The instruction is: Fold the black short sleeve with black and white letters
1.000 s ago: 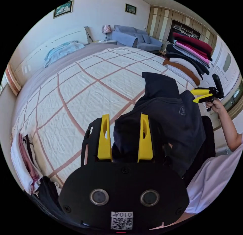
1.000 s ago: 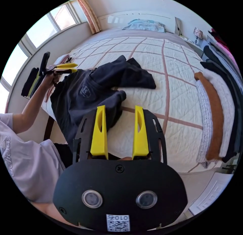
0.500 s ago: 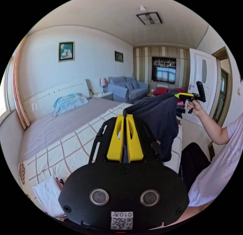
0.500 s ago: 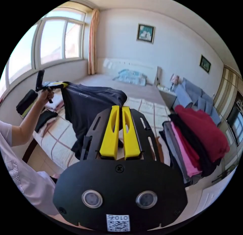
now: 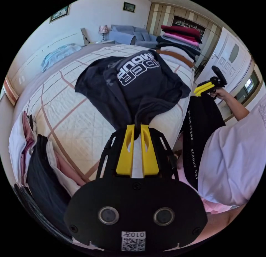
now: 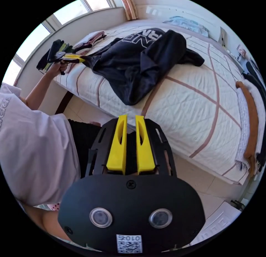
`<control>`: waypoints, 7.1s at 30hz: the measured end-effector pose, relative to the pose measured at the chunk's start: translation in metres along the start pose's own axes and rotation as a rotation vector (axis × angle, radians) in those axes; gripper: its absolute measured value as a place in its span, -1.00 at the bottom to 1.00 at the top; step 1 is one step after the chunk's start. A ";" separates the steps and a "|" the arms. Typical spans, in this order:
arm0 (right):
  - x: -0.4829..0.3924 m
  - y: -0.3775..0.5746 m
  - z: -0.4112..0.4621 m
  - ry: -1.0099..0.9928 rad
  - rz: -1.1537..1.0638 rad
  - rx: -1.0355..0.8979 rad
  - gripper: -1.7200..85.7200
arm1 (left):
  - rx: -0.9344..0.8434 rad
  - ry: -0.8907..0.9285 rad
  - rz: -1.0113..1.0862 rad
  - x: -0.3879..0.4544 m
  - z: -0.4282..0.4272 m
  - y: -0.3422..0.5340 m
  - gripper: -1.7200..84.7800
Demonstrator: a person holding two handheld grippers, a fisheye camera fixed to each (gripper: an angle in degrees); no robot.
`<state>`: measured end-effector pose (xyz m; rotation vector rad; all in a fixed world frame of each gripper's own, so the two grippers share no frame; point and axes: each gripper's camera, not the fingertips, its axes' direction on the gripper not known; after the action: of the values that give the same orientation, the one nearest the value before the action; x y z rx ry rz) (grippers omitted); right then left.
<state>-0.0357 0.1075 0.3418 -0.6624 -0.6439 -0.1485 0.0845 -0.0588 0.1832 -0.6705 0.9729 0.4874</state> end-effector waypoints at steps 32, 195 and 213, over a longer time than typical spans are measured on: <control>-0.046 -0.029 -0.019 0.244 -0.254 0.276 -0.67 | 0.588 -0.053 0.270 0.103 -0.166 -0.044 -0.97; 0.085 0.058 -0.072 0.333 0.016 0.135 -0.93 | 0.023 -0.265 0.261 0.120 -0.055 0.085 -0.96; 0.037 0.076 -0.086 0.362 0.143 0.254 -0.76 | 0.039 -0.362 -0.337 0.011 -0.081 0.138 -0.80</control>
<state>0.0620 0.1167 0.2720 -0.4193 -0.2587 -0.0497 -0.0478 -0.0189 0.1009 -0.6666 0.5138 0.2770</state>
